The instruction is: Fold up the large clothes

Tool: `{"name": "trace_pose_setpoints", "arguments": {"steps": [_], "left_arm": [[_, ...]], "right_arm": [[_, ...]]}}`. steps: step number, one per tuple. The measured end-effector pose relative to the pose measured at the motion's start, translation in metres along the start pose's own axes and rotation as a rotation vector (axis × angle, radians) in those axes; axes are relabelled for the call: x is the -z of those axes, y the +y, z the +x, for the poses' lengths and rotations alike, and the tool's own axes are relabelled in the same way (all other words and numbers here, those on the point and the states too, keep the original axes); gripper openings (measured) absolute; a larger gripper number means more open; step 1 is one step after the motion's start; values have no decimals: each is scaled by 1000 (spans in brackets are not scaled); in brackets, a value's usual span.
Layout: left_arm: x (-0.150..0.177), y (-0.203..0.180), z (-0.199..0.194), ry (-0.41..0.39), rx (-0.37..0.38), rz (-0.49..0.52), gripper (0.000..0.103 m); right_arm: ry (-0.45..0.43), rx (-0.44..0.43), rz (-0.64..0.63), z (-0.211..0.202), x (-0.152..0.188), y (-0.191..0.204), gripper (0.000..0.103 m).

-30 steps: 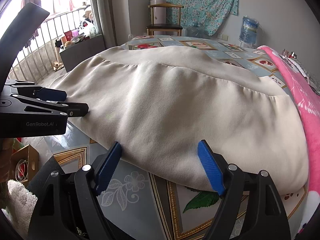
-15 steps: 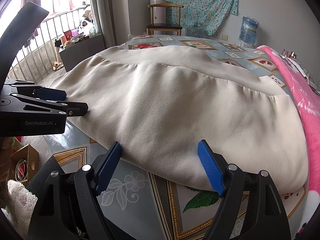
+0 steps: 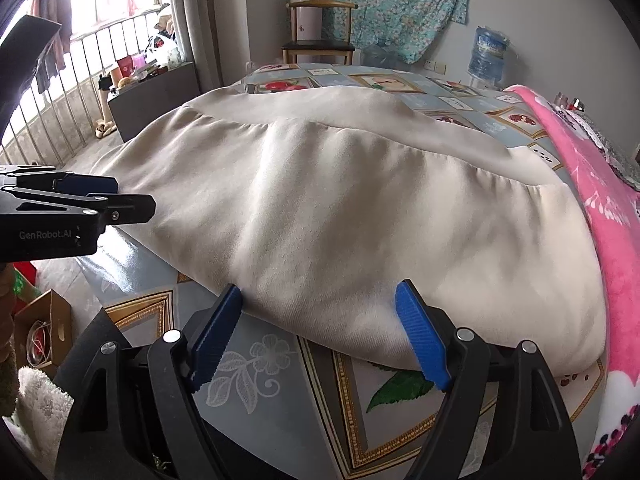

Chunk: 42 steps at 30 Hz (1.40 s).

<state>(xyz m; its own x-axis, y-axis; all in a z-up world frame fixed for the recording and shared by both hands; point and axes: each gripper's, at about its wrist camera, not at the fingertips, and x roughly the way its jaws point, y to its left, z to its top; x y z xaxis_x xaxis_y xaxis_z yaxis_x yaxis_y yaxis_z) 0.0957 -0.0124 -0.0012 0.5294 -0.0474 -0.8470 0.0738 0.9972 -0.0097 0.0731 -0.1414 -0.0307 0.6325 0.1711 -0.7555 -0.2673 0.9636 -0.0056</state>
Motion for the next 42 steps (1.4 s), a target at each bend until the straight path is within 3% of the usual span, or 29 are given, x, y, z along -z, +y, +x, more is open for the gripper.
{"name": "trace_pose_setpoints", "arguments": {"steps": [6, 13, 17, 22, 26, 42], "left_arm": [[-3, 11, -38, -93, 34, -7, 57], [-4, 1, -90, -217, 94, 29, 80], [-1, -8, -110, -264, 85, 51, 86], [2, -13, -116, -273, 82, 42, 95], [8, -14, -114, -293, 55, 23, 95], [12, -20, -103, -265, -27, -21, 95]], "right_arm": [[-14, -12, 93, -25, 0, -6, 77], [-63, 12, 183, -63, -2, -11, 84], [-80, 41, 205, -82, -2, -11, 91], [-94, 84, 212, -100, 0, -9, 93], [-106, 157, 187, -110, 2, -3, 95], [-82, 183, 246, -117, 12, -6, 96]]}}
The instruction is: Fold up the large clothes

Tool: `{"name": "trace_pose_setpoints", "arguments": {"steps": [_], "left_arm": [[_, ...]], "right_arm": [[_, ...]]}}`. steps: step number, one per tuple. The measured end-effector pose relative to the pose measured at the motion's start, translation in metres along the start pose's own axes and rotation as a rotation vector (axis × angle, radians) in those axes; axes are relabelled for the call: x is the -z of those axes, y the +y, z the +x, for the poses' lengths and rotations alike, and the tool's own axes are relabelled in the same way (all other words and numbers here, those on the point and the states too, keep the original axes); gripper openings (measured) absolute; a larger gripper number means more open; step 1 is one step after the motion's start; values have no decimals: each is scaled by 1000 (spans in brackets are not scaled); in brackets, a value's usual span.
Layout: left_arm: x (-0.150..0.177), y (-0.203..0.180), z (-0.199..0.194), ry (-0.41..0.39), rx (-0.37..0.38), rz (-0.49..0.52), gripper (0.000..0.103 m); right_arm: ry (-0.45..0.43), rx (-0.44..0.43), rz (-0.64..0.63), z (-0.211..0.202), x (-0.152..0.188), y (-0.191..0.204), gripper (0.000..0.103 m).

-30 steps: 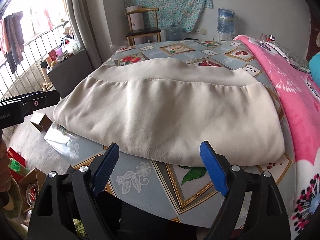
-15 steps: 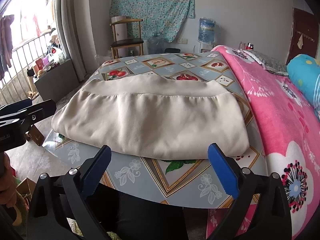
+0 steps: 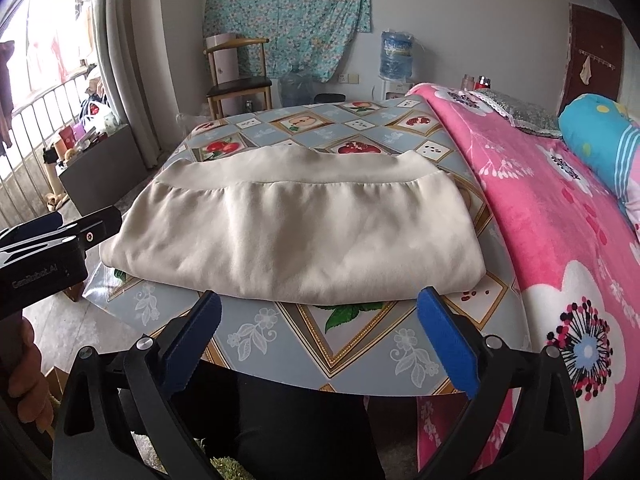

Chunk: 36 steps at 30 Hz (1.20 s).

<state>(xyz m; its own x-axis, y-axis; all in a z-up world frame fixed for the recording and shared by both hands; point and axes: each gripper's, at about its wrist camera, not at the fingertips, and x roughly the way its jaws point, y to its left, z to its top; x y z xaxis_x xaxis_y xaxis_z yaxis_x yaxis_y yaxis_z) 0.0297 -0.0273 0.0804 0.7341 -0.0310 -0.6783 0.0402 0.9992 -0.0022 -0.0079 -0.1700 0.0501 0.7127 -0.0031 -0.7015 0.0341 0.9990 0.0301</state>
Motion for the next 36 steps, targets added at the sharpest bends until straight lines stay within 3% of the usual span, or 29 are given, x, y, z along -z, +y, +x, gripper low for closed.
{"name": "trace_pose_setpoints", "arguments": {"steps": [6, 10, 19, 36], "left_arm": [[8, -12, 11, 51, 5, 28, 95], [16, -20, 23, 130, 5, 15, 95], [27, -18, 43, 236, -49, -5, 95], [31, -8, 50, 275, -45, -49, 95]], "right_arm": [[67, 7, 31, 9, 6, -8, 96], [87, 11, 53, 13, 8, -16, 96], [129, 12, 42, 21, 10, -17, 96], [157, 27, -3, 29, 7, -3, 96]]}}
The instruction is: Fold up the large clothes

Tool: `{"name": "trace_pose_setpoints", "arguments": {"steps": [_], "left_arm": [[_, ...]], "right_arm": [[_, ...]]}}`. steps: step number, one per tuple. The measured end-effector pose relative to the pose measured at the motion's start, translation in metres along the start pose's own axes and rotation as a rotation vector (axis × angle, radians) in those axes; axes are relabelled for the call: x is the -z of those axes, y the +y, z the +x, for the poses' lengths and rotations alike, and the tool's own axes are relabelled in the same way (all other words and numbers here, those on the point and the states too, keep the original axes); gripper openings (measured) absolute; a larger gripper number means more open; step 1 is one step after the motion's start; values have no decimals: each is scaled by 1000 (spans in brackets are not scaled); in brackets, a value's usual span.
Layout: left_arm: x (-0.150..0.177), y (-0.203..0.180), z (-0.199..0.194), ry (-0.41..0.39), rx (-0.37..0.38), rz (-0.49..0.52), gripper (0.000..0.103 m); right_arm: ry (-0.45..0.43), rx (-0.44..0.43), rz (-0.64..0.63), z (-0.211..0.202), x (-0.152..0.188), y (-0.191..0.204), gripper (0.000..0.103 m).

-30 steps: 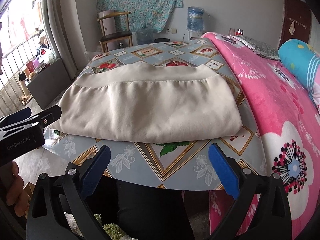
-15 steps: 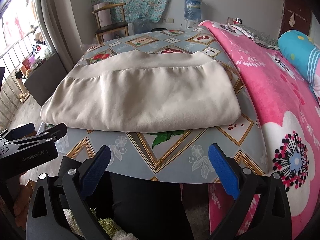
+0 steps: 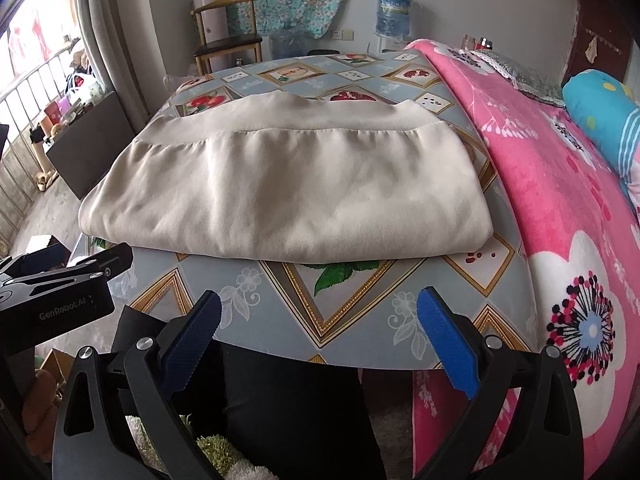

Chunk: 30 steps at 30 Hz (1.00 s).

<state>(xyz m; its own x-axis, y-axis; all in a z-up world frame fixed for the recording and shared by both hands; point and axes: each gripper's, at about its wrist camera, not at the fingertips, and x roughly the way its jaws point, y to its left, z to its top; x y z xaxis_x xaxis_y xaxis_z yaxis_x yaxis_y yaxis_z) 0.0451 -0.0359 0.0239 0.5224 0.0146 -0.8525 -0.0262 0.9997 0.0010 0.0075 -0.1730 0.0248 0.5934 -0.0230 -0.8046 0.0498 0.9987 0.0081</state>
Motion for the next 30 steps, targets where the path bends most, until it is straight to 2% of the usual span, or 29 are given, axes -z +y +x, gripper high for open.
{"name": "trace_pose_setpoints", "arguments": {"steps": [30], "left_arm": [[0, -4, -3, -2, 34, 17, 95]], "right_arm": [[7, 12, -4, 4, -2, 0, 96]]}}
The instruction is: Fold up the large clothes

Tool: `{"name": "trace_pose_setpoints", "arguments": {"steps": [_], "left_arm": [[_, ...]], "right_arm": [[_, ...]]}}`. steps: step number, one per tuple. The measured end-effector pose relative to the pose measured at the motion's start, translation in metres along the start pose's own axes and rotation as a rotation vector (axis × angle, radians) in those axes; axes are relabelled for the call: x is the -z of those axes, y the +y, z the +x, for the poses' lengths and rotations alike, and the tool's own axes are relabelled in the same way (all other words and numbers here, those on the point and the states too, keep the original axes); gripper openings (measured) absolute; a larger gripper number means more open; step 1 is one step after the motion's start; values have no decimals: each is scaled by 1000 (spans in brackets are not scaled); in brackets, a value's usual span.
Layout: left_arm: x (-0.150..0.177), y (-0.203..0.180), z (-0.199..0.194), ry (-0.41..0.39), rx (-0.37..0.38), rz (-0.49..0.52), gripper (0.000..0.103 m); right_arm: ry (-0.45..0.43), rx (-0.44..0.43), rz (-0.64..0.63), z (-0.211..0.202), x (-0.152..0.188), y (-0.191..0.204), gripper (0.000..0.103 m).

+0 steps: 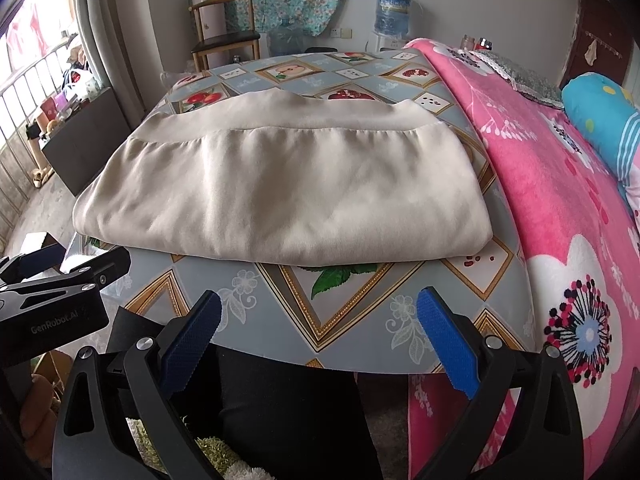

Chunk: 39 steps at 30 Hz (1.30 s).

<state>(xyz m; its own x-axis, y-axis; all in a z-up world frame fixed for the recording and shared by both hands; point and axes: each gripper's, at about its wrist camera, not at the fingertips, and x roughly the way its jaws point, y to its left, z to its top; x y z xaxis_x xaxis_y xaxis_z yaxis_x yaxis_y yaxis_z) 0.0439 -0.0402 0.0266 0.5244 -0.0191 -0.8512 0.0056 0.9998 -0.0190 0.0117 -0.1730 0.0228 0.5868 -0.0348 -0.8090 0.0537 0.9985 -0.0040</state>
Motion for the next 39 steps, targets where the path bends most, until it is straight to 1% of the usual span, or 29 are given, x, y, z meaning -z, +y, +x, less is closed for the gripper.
{"name": "trace_pose_setpoints", "arguments": {"steps": [39], "left_arm": [[0, 1, 4, 5, 5, -2, 95]], "right_arm": [[6, 10, -15, 2, -4, 5, 96]]}}
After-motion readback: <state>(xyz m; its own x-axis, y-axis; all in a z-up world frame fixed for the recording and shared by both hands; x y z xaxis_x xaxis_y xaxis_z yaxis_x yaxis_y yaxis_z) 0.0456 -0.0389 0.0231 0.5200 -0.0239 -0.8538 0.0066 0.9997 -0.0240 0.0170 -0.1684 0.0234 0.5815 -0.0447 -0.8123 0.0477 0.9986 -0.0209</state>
